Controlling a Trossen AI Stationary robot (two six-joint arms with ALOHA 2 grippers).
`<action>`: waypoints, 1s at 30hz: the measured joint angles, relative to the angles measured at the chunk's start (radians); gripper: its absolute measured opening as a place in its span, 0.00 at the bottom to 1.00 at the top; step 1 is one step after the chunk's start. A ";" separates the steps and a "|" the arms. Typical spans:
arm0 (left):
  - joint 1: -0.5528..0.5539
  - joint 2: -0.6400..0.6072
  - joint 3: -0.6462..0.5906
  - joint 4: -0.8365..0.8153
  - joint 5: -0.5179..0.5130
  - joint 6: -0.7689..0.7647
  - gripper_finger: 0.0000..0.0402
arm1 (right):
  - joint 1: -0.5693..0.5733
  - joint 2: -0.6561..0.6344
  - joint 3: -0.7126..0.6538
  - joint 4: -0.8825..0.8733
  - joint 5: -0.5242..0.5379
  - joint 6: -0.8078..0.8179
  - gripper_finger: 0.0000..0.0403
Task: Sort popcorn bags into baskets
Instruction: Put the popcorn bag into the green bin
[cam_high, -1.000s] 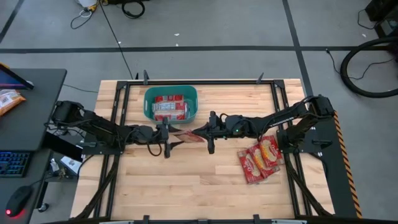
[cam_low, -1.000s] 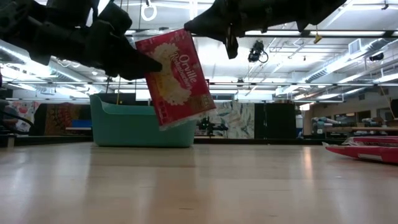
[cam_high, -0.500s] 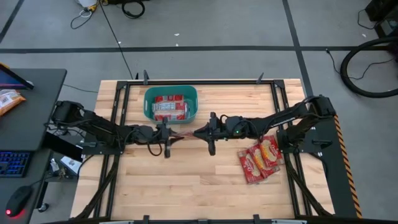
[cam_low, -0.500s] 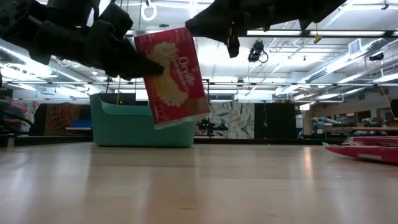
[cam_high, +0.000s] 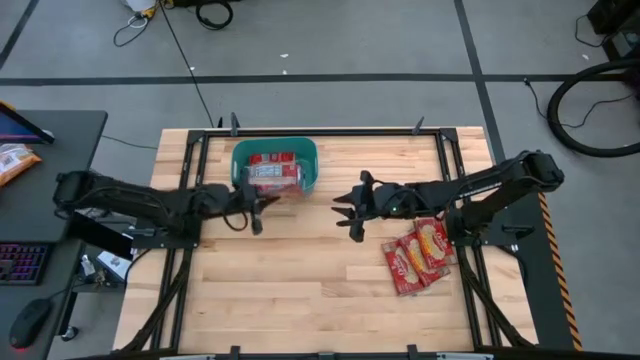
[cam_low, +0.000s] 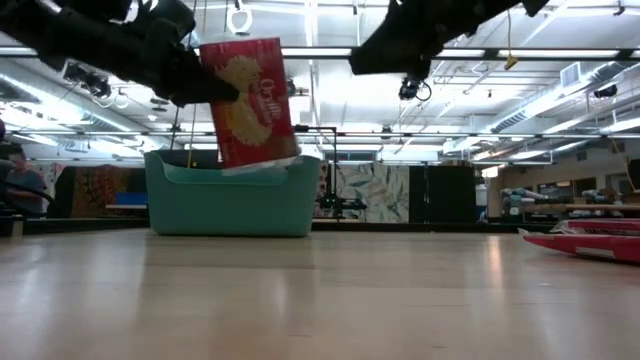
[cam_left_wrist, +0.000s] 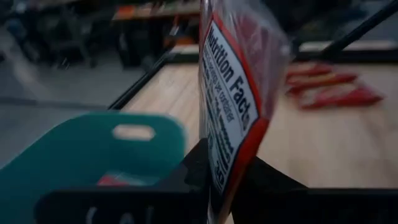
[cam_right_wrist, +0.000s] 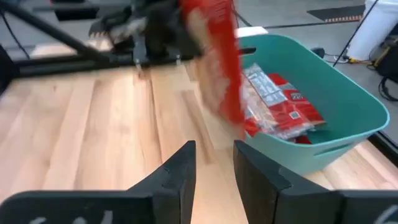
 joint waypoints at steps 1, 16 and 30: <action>0.021 -0.025 0.025 -0.084 0.001 -0.010 0.10 | 0.001 0.000 -0.008 0.000 0.000 -0.013 0.28; 0.328 0.032 0.502 -0.967 0.188 0.019 0.09 | -0.001 -0.014 -0.212 0.265 0.112 -0.183 0.28; 0.498 0.467 0.873 -1.415 0.285 0.393 0.09 | 0.005 -0.014 -0.362 0.505 0.113 -0.165 0.28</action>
